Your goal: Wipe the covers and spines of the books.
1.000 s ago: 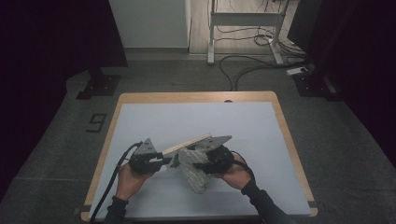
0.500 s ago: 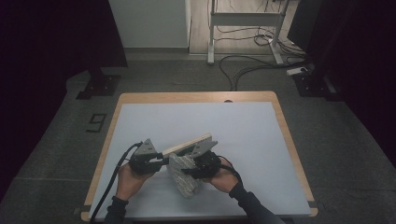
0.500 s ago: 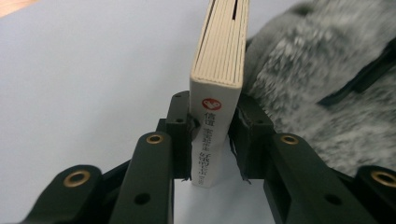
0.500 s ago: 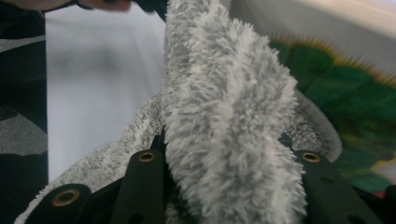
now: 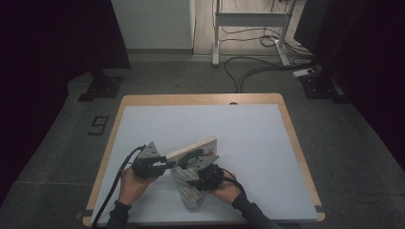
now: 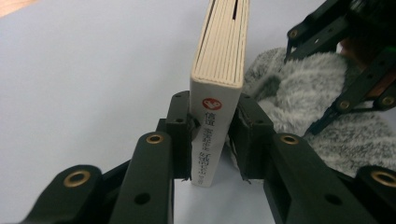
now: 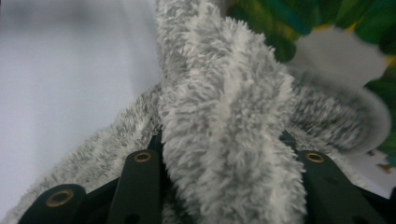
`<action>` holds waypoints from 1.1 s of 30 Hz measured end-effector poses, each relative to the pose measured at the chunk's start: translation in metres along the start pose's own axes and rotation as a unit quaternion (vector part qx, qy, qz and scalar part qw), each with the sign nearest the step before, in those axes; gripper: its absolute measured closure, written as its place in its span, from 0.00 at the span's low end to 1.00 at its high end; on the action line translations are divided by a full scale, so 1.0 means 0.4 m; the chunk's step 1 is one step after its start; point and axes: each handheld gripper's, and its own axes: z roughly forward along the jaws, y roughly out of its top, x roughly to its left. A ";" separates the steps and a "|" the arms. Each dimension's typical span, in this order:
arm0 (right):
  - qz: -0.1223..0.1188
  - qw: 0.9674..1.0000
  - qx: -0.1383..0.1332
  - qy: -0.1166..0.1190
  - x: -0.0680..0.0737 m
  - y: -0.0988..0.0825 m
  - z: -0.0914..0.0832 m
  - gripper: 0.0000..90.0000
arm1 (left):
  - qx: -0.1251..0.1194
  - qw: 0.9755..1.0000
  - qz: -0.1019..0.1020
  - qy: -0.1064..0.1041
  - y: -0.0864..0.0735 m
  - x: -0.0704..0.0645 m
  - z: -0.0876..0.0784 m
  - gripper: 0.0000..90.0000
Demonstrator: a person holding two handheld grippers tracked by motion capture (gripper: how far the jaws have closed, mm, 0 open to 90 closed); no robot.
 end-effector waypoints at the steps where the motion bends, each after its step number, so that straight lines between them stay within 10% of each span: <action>1: 0.002 1.000 -0.001 0.000 0.000 0.000 0.000 0.63 | 0.000 1.000 0.000 0.000 0.000 0.000 0.000 0.78; 14: -0.007 0.999 -0.043 0.007 0.008 0.057 -0.066 0.28 | 0.000 1.000 -0.001 0.000 0.000 -0.001 0.000 0.78; 23: -0.004 0.998 -0.065 -0.011 -0.011 0.102 -0.117 0.25 | 0.000 1.000 0.000 0.000 0.000 -0.001 0.000 0.78; 33: 0.038 0.994 -0.076 -0.065 -0.098 0.043 -0.197 0.25 | 0.000 1.000 -0.001 0.000 0.000 -0.001 0.000 0.78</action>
